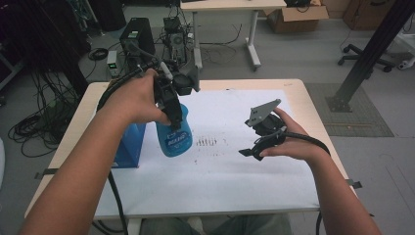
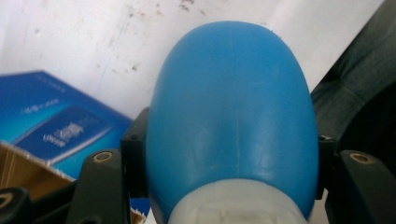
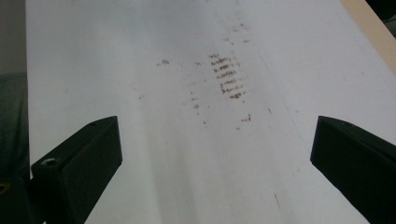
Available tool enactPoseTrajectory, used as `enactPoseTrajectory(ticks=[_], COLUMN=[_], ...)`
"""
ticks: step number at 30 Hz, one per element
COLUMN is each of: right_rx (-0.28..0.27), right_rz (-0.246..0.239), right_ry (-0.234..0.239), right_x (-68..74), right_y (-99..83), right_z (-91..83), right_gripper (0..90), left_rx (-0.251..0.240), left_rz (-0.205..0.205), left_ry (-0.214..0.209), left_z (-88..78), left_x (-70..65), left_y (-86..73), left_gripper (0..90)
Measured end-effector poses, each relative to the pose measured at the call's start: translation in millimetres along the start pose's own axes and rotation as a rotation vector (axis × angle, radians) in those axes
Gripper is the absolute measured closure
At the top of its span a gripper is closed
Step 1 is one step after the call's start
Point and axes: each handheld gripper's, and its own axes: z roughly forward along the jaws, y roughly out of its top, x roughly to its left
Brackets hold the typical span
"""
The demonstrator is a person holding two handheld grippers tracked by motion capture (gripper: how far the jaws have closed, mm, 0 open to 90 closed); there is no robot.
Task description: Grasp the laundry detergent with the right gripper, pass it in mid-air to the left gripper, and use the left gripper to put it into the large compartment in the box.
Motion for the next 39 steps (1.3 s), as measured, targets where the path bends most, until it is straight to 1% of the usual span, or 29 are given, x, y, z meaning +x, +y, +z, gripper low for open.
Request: enactPoseTrajectory(ticks=[1,2,3,4,6,7,8,9,10,11,14,17,19,21,22,24,25,28,30,32,35,36,37,38,39], right_rx=[0.01,0.021,0.027,0.034,0.045,0.05,0.065,0.074,0.093,0.107,0.163,0.194,0.204,0.216,0.228,0.255,0.261,0.27,0.274,0.279,0.291,0.294,0.296,0.3,0.303], right_rz=[-0.001,-0.005,-0.011,-0.01,-0.007,-0.006,-0.008,-0.011,-0.014,-0.018,-0.015,-0.014,-0.016,-0.012,-0.014,-0.012,-0.01,-0.008,-0.007,-0.008,-0.011,-0.01,-0.009,-0.009,-0.006], right_ry=[-0.004,-0.005,-0.004,-0.009,-0.009,-0.009,-0.011,-0.011,-0.011,-0.01,0.006,0.007,0.006,0.01,0.011,-0.001,-0.004,-0.003,-0.001,0.0,0.009,0.011,0.012,0.015,0.014], right_x=[-0.3,-0.7,-1.0,-1.2,-1.9,-2.0,-2.1,-2.2,-2.4,-2.9,-5.7,-8.2,-9.8,-11.7,-12.7,-15.1,-16.1,-19.4,-20.8,-21.5,-22.0,-22.0,-22.2,-22.3,-22.2], right_y=[-0.5,-1.4,-2.0,-3.1,-4.4,-4.9,-5.4,-5.6,-5.8,-5.9,-6.4,-6.7,-6.6,-6.7,-6.7,-6.0,-5.6,-4.0,-3.6,-3.6,-4.8,-5.6,-6.1,-7.1,-7.6], right_z=[-0.8,-1.8,-2.3,-3.1,-3.9,-4.2,-4.6,-4.7,-4.7,-4.5,-4.9,-6.0,-7.5,-8.6,-8.6,-8.7,-9.2,-12.0,-13.0,-13.4,-12.3,-11.5,-11.0,-10.2,-9.7], right_gripper=[2.2,2.4,2.4,2.3,2.4,2.4,2.4,2.4,2.4,2.5,2.8,2.9,2.9,3.0,3.0,3.4,3.4,3.3,3.4,3.3,3.4,3.4,3.4,3.4,3.4], left_rx=[-0.003,-0.002,-0.007,-0.008,-0.013,-0.019,-0.023,-0.03,-0.027,-0.039,-0.03,-0.022,-0.016,-0.016,-0.017,-0.024,-0.031,-0.038,-0.034,-0.025,-0.014,-0.014,-0.015,-0.017,-0.022], left_rz=[-0.031,-0.05,-0.083,-0.1,-0.151,-0.184,-0.206,-0.245,-0.261,-0.307,-0.375,-0.439,-0.475,-0.499,-0.514,-0.544,-0.567,-0.605,-0.634,-0.654,-0.696,-0.703,-0.723,-0.73,-0.752], left_ry=[-0.006,-0.011,-0.021,-0.025,-0.033,-0.037,-0.039,-0.043,-0.042,-0.042,-0.031,-0.014,0.003,0.015,0.015,0.015,0.01,-0.001,-0.006,-0.004,0.004,0.005,0.005,0.006,0.003], left_z=[-2.6,-4.4,-7.1,-8.8,-12.8,-15.7,-17.6,-21.0,-23.2,-25.8,-34.2,-42.2,-49.8,-57.0,-60.5,-66.8,-70.8,-77.9,-82.0,-85.9,-90.9,-92.4,-94.4,-95.7,-97.6], left_x=[3.9,6.7,11.0,13.6,19.8,23.8,26.4,31.3,34.7,38.5,49.7,58.8,65.4,69.1,71.5,75.1,78.0,84.3,88.7,92.6,99.0,100.6,103.3,105.1,107.4], left_y=[-1.4,-2.3,-4.1,-5.2,-8.1,-10.3,-11.7,-14.1,-15.8,-18.4,-25.8,-33.2,-39.8,-45.0,-47.9,-53.0,-56.9,-64.8,-70.2,-74.8,-82.1,-84.1,-87.7,-90.1,-93.9], left_gripper=[39.0,39.0,38.9,38.9,38.9,38.9,38.9,38.9,38.9,38.9,38.8,38.8,38.9,38.9,38.8,38.9,38.8,38.9,38.9,38.8,38.9,38.9,38.9,38.9,38.9])
